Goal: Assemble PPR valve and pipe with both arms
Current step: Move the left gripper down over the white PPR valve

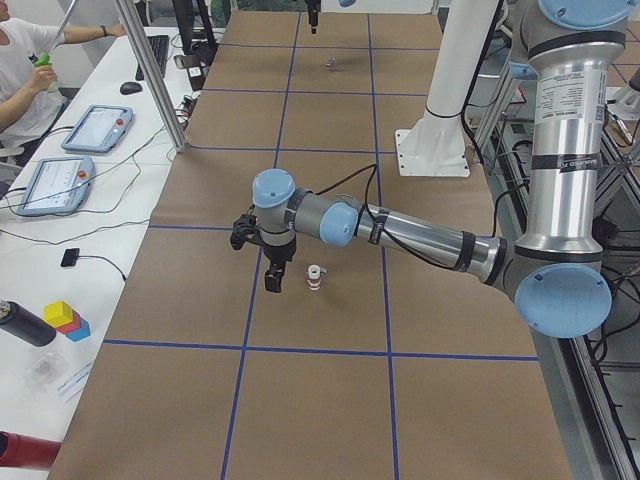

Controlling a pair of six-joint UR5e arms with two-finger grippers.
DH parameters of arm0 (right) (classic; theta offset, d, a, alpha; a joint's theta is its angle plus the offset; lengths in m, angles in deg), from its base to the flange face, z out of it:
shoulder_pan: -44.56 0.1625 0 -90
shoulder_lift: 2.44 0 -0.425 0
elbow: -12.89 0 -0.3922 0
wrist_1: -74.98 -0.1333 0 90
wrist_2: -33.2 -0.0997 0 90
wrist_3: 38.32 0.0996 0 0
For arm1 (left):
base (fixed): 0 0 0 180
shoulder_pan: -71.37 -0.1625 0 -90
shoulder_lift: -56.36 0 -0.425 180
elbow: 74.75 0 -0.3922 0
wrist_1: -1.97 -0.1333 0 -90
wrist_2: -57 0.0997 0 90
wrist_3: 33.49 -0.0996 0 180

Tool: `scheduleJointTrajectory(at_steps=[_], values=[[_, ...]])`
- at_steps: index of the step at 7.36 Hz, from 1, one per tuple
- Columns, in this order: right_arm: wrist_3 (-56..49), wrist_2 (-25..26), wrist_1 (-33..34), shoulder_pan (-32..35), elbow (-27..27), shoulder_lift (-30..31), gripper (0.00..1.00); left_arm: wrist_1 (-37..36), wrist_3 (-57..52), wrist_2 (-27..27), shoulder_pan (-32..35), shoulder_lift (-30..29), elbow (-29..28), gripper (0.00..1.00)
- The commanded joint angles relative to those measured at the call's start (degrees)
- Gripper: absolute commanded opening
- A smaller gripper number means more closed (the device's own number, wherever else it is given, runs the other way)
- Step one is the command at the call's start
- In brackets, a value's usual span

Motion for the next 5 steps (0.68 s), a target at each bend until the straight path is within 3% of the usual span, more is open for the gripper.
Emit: scheduleJointTrajectory(at_steps=[1,5], values=[[0.0,-0.02,0.0,0.0,0.12,0.06,1.0,0.18,0.09,0.09,0.01,0.06,0.18,1.0],[0.0,-0.1,0.0,0.0,-0.05,0.06,1.0,0.0,3.7,0.44,-2.34,-0.38,-0.08,0.98]])
